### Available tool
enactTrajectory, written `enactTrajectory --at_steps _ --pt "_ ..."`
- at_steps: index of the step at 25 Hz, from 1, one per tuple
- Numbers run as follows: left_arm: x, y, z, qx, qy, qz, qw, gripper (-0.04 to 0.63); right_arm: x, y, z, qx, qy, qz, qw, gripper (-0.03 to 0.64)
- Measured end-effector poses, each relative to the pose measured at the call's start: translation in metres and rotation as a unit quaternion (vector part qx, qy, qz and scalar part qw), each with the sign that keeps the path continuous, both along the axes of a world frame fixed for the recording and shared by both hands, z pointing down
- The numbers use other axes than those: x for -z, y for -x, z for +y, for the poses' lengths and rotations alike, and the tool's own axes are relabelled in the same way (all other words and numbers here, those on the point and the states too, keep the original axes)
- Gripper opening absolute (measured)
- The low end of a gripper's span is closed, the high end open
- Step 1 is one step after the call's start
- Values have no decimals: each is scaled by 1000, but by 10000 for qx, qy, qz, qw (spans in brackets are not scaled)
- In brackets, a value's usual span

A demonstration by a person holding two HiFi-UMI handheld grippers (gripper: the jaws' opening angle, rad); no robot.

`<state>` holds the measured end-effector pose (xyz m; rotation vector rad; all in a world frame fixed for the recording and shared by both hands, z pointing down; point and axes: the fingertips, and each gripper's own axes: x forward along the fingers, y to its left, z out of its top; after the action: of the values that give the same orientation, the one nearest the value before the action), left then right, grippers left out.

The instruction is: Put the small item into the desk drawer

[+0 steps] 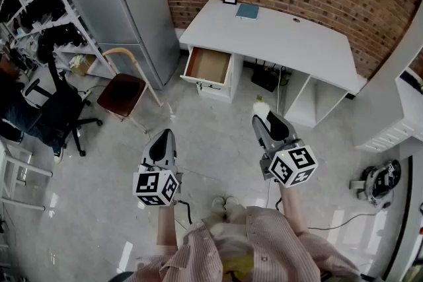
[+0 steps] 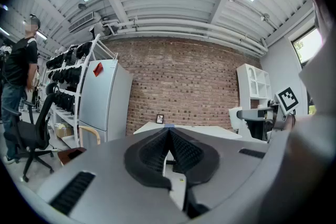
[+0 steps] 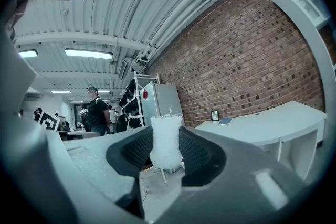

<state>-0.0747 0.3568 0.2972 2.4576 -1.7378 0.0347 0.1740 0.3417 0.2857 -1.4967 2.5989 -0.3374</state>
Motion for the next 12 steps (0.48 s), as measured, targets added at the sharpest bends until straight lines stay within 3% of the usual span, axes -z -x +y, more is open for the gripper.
enactTrajectory --at_steps 12 --pt "4 -20 9 127 -99 55 9999 -2 -1 -21 3 138 -79 -70 9998 155"
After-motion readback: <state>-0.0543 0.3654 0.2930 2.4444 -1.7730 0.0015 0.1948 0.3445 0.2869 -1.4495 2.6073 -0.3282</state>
